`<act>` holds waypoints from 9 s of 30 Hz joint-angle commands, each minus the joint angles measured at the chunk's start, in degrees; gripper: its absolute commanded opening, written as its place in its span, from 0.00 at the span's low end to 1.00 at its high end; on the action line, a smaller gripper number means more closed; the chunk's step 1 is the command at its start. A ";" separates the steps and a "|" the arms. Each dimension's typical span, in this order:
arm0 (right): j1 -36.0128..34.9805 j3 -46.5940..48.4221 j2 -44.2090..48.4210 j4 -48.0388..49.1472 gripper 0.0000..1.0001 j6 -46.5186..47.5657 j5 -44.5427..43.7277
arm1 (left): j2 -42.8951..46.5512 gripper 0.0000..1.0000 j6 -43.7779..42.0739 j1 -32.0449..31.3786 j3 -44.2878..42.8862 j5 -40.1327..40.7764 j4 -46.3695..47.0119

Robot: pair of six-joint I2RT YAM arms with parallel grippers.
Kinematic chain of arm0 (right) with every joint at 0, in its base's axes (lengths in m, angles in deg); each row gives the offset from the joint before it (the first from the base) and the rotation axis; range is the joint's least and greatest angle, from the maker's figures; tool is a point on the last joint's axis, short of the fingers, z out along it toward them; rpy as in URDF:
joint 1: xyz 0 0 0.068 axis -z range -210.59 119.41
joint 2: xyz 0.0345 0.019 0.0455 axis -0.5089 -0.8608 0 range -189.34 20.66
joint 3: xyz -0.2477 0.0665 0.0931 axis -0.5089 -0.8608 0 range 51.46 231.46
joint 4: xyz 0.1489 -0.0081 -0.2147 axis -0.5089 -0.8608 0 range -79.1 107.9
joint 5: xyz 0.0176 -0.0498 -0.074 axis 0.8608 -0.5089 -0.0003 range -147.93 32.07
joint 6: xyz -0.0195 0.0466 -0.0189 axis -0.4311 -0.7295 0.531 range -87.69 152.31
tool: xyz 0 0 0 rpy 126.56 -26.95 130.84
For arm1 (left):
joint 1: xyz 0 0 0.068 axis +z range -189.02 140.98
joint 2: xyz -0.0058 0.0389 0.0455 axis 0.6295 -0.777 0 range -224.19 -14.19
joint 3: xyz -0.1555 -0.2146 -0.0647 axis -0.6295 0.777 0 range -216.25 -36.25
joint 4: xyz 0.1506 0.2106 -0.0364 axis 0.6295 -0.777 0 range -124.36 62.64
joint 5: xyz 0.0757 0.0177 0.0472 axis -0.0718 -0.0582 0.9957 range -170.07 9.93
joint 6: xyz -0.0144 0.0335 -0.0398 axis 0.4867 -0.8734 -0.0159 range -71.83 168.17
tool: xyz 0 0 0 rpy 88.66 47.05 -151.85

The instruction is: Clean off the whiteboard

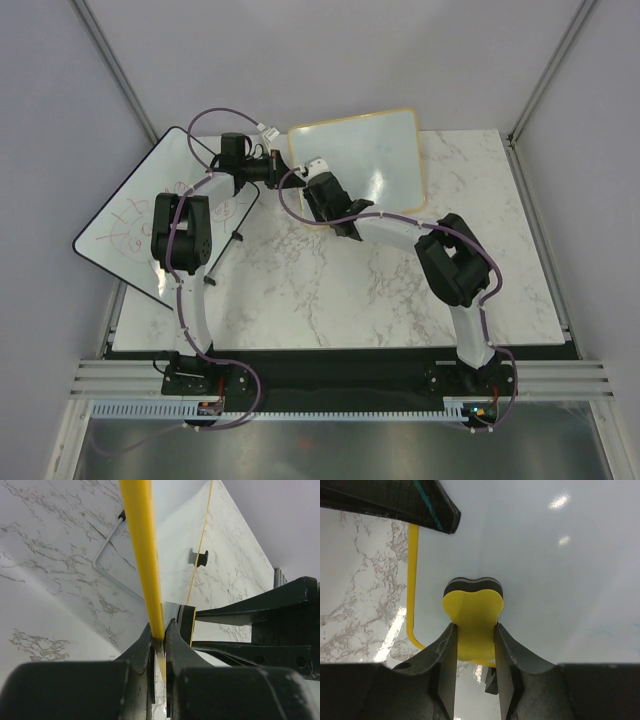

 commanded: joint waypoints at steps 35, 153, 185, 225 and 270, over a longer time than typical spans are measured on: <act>14.05 -3.68 0.78 4.11 0.00 -4.47 -5.46 | 4.17 0.02 -12.43 -1.74 -0.72 4.30 -8.09; 14.40 1.31 -1.93 3.85 0.00 -10.18 1.30 | 5.23 0.02 -18.33 -2.53 -2.03 5.97 -14.68; 19.33 26.73 -13.63 -10.30 0.00 -6.40 -0.55 | 6.11 0.02 -20.26 -2.71 -1.77 6.23 -16.17; 23.56 12.40 -9.85 -12.34 0.00 -8.87 -1.79 | 6.02 0.02 -21.05 -2.71 -1.42 6.23 -16.17; 16.00 31.29 -14.94 -24.28 0.00 21.46 26.34 | 7.07 0.02 -22.02 -2.62 -0.80 6.49 -16.53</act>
